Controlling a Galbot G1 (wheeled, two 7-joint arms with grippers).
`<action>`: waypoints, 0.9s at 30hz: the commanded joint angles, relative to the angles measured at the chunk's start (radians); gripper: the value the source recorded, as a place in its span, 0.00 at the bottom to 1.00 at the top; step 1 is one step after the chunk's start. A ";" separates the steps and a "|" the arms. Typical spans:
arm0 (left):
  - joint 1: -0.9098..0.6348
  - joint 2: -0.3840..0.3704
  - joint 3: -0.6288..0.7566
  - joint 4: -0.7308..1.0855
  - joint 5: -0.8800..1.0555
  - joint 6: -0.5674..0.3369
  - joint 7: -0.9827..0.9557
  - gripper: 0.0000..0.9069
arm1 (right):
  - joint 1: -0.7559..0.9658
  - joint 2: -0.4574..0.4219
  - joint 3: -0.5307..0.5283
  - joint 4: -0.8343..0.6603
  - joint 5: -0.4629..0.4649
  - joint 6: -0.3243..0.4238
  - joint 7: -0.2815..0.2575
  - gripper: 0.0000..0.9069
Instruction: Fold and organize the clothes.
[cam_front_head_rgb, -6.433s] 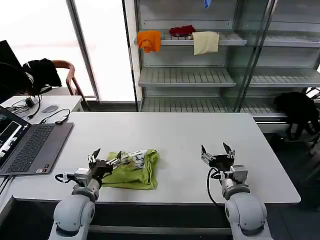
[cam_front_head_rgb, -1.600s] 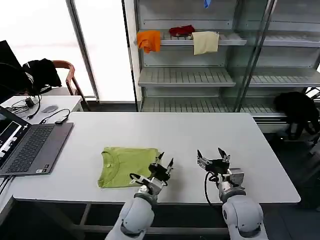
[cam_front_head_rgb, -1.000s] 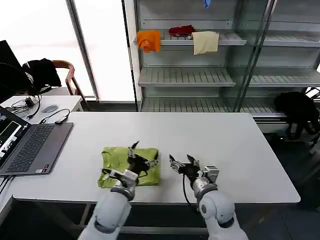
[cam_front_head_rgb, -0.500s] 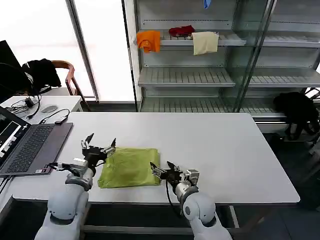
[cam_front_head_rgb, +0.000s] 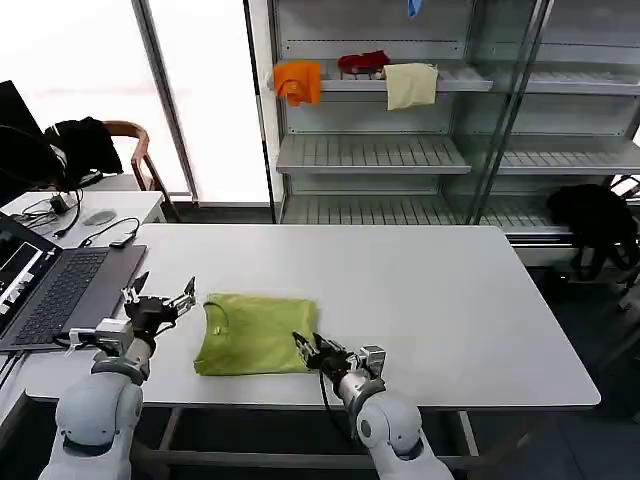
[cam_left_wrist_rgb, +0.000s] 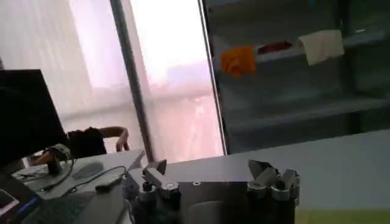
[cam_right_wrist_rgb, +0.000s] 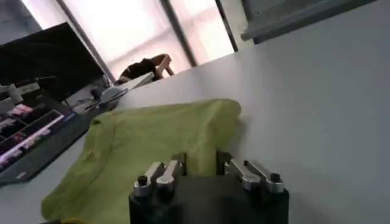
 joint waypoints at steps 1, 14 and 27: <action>0.010 -0.003 -0.034 0.003 -0.021 0.008 0.001 1.00 | -0.014 -0.001 0.056 0.072 -0.006 0.003 -0.008 0.00; 0.020 -0.017 -0.034 0.028 -0.011 -0.014 0.000 1.00 | -0.050 -0.137 0.222 0.238 0.042 -0.003 0.004 0.00; 0.015 -0.021 -0.017 0.058 -0.005 -0.028 0.001 1.00 | -0.146 -0.177 0.317 0.247 -0.071 -0.001 -0.021 0.07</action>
